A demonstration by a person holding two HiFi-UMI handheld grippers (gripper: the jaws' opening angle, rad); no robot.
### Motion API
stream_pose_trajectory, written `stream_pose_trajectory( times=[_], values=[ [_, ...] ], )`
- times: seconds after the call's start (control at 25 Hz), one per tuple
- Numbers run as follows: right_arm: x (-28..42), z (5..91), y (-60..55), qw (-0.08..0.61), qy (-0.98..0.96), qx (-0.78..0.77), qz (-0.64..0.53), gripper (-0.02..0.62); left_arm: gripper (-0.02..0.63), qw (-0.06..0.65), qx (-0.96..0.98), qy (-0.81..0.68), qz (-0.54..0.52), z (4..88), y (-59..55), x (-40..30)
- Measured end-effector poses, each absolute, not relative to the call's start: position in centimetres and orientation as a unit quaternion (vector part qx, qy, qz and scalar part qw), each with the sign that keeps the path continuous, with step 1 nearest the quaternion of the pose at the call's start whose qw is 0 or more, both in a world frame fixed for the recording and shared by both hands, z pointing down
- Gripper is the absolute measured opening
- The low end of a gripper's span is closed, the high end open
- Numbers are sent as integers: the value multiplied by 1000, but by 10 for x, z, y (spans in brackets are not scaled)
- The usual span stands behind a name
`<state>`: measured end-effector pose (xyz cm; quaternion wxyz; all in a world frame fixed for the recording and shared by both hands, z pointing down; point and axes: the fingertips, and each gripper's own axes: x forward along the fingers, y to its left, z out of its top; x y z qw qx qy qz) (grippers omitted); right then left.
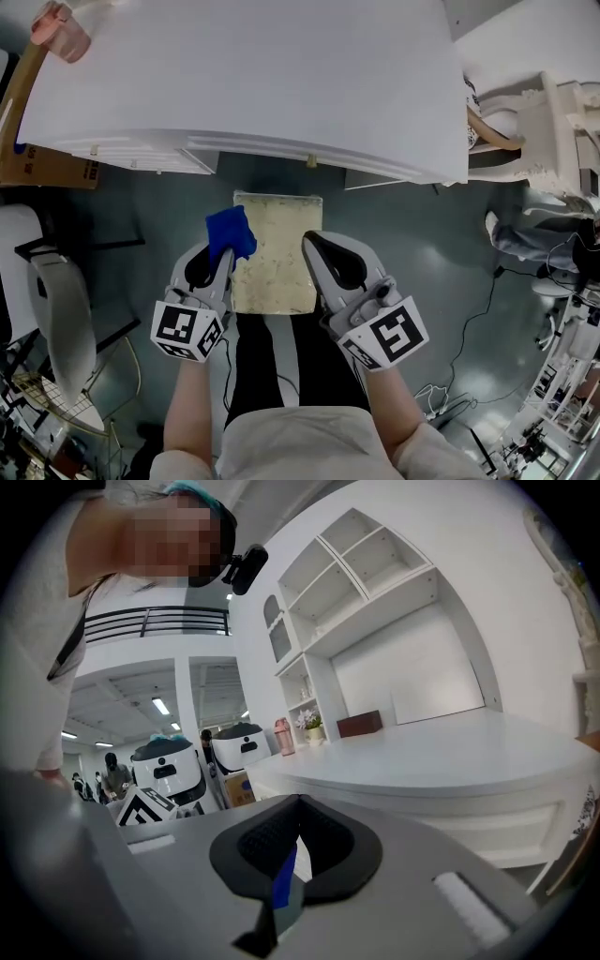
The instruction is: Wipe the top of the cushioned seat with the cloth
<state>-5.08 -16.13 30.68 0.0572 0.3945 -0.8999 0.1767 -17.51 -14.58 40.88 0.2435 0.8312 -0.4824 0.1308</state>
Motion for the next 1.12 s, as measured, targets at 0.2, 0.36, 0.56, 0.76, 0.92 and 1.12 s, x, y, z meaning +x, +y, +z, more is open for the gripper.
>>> stream_pose_trajectory(
  times=[0.2,0.36,0.56,0.76,0.92,1.12],
  values=[
    [-39,340,-169,61,-901,387,187,-5,54,257,819,-484,171,465,-152,-165],
    [-34,369,-172,67,-900,384,195,-5,54,270,807,-488,194,507,-155,-166],
    [-29,398,-172,71,-899,379,206,-5,55,284,791,-494,222,551,-160,-168],
    [-27,414,-171,76,-898,376,215,-5,57,297,778,-488,261,595,-164,-165],
    [-24,421,-172,77,-899,373,219,-5,58,315,765,-486,282,624,-168,-161],
    [-16,430,-173,79,-897,373,225,-5,64,315,759,-485,299,645,-174,-154]
  ],
)
